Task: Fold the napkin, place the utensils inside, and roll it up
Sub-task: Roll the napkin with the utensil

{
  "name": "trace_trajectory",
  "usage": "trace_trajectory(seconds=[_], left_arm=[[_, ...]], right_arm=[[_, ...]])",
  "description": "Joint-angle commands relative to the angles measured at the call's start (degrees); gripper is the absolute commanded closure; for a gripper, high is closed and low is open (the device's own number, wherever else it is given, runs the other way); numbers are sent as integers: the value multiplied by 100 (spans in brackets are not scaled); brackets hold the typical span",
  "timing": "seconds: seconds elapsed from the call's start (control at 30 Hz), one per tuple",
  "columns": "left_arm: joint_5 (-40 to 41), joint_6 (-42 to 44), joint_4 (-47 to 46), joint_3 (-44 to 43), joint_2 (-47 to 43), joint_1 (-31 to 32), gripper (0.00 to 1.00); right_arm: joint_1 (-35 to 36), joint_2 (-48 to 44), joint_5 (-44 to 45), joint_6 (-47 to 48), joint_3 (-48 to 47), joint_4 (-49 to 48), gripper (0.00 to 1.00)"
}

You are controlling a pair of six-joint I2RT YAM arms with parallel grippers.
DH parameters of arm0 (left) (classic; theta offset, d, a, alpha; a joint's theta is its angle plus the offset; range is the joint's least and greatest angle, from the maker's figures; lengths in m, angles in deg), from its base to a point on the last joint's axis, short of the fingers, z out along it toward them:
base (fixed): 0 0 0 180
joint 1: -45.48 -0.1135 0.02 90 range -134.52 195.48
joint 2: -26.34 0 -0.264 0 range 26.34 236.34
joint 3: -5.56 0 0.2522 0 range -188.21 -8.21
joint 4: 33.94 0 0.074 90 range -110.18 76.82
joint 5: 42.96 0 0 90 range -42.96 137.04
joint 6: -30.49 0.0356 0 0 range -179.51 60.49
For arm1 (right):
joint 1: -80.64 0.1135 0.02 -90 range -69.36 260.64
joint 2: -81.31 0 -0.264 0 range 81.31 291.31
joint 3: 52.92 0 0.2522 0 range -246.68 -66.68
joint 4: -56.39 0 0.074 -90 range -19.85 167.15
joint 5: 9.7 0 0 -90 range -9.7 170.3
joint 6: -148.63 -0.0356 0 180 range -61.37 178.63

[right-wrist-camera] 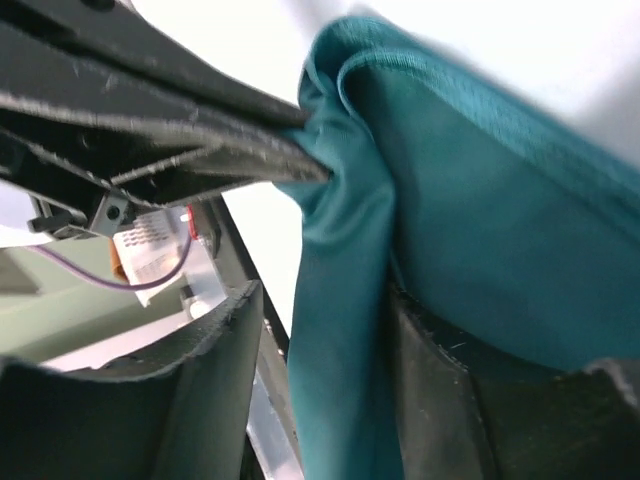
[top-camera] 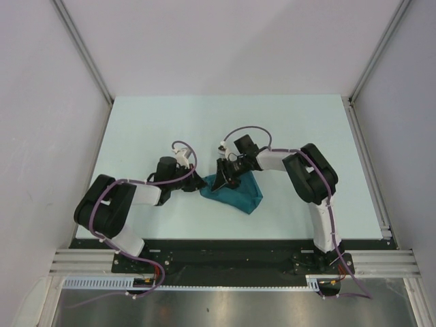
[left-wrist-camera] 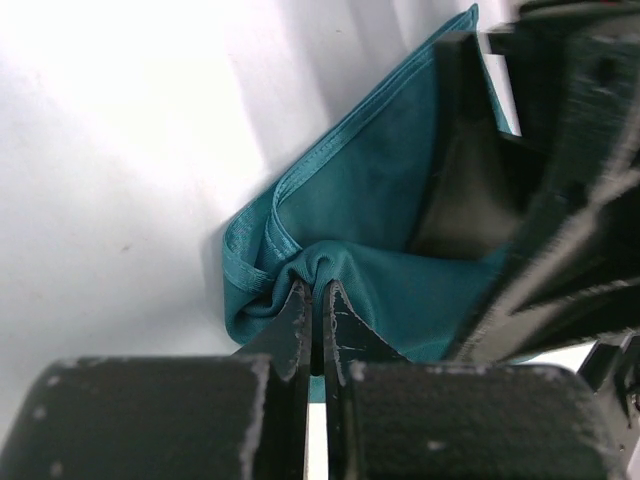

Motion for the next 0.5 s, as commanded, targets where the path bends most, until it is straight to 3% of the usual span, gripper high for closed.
trace_trajectory(seconds=[0.0,0.23,0.47], left_arm=[[179,-108,271,15,155,-87,100],[56,-55,245,77,85,-166,100],[-41,-38,289,24,58,-201,100]], right_arm=[[-79,-678,674,403,266,460,43],[-211,-1828,1806,710,723,653,34],[157,-3269,3021,860,1452,1312,32]])
